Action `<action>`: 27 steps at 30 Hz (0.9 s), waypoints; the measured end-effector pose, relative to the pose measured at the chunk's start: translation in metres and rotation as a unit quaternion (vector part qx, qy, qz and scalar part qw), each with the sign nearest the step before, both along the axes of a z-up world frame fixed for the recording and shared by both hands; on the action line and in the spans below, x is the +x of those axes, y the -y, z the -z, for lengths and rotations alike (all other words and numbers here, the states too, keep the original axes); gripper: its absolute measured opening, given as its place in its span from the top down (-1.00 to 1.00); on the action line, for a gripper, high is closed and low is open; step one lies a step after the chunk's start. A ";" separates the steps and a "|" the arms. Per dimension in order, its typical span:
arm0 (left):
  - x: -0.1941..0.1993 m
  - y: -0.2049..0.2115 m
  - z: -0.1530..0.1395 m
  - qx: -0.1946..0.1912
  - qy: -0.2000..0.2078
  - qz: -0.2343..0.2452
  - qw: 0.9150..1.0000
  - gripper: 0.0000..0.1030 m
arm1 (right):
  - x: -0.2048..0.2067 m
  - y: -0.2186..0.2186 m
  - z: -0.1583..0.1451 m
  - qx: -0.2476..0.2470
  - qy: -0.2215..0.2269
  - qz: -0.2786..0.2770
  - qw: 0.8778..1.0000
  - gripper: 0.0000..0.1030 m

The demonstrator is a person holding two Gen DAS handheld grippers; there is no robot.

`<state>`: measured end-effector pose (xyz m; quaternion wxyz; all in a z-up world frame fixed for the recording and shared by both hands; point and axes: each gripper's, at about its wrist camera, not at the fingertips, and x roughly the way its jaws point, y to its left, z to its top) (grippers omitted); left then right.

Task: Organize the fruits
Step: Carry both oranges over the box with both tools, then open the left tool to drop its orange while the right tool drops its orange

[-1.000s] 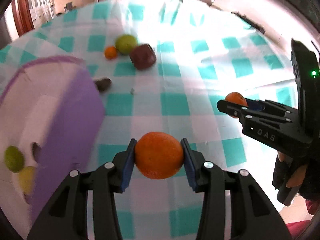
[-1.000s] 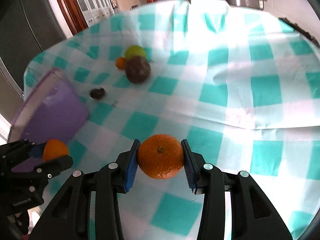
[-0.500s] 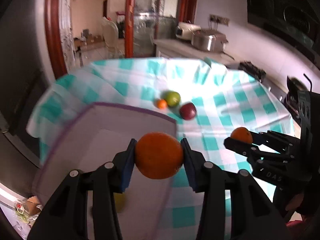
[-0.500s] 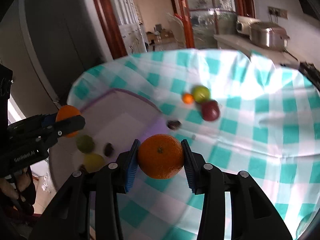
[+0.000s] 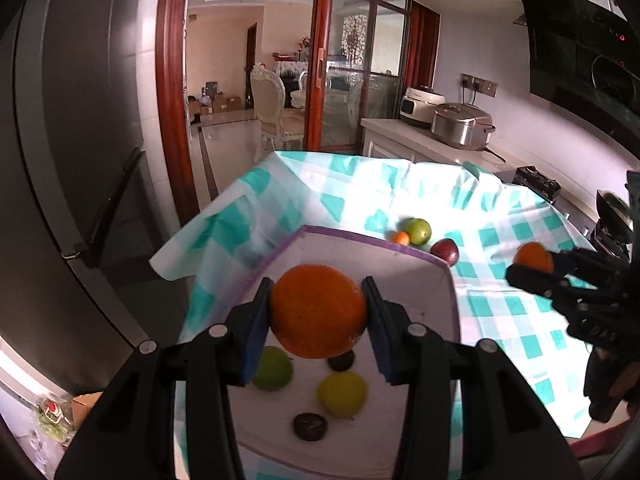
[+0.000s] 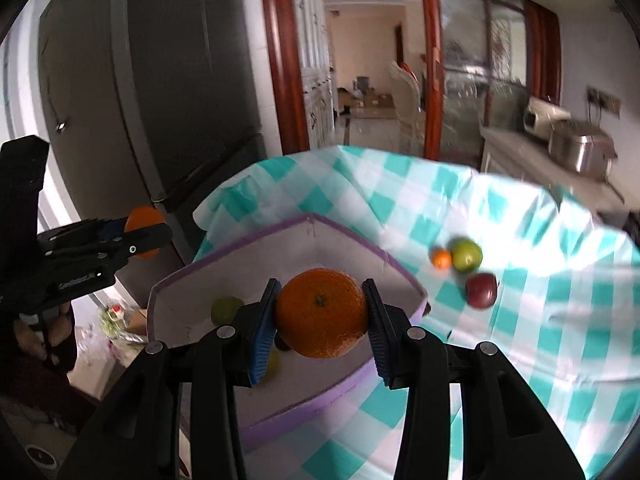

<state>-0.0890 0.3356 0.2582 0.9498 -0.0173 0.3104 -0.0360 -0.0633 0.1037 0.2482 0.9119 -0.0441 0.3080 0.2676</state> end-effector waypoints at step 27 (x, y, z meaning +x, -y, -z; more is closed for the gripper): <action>0.053 0.002 0.133 0.099 -0.235 0.015 0.967 0.13 | 0.031 -0.122 0.138 -0.235 -0.172 -0.159 0.943 0.21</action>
